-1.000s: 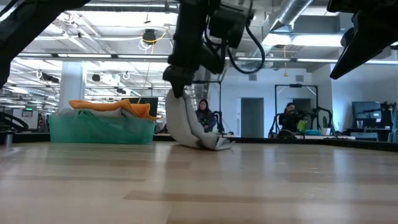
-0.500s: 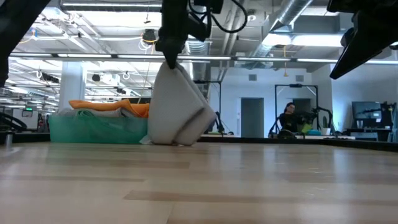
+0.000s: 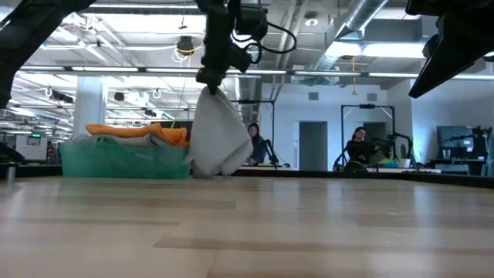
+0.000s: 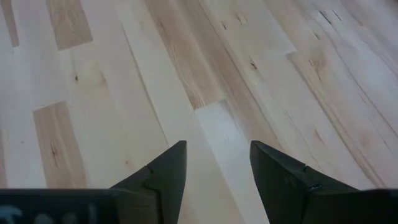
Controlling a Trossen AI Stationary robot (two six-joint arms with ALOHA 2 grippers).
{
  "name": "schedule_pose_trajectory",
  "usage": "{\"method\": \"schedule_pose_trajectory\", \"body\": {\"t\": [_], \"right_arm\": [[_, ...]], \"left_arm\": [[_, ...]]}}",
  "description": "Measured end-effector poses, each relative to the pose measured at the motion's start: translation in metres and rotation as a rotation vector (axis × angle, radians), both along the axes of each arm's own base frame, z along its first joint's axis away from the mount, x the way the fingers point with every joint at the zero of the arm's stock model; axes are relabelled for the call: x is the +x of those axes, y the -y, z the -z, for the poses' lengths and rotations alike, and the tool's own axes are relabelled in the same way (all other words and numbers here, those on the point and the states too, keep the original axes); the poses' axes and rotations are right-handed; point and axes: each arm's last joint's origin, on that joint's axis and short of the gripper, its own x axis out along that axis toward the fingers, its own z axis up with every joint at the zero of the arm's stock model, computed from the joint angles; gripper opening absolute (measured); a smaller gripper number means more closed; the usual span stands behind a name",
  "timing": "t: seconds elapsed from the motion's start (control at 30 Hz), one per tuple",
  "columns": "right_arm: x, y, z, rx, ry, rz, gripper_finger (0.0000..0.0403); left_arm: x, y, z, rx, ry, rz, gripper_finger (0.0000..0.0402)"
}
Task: Fold microfiber towels
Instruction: Put the folded gray towel into the bin
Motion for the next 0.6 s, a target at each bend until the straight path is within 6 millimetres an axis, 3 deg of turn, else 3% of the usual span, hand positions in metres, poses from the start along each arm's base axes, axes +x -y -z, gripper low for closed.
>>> {"method": "schedule_pose_trajectory", "body": {"t": [0.13,0.3,0.6], "right_arm": [[0.000,0.000,0.000,-0.013,0.010,0.006,0.0200],[0.001,0.003,0.000,-0.013,0.010,0.018,0.0200],[0.003,0.005,0.000,-0.013,0.009,0.031,0.0200]], "left_arm": [[-0.001,-0.029,-0.017,0.073,0.052,0.031,0.0000],[-0.007,-0.045,-0.041,0.174,0.017,0.048,0.0000],[-0.043,-0.030,-0.026,-0.054,-0.147,-0.116,0.0000]]}}
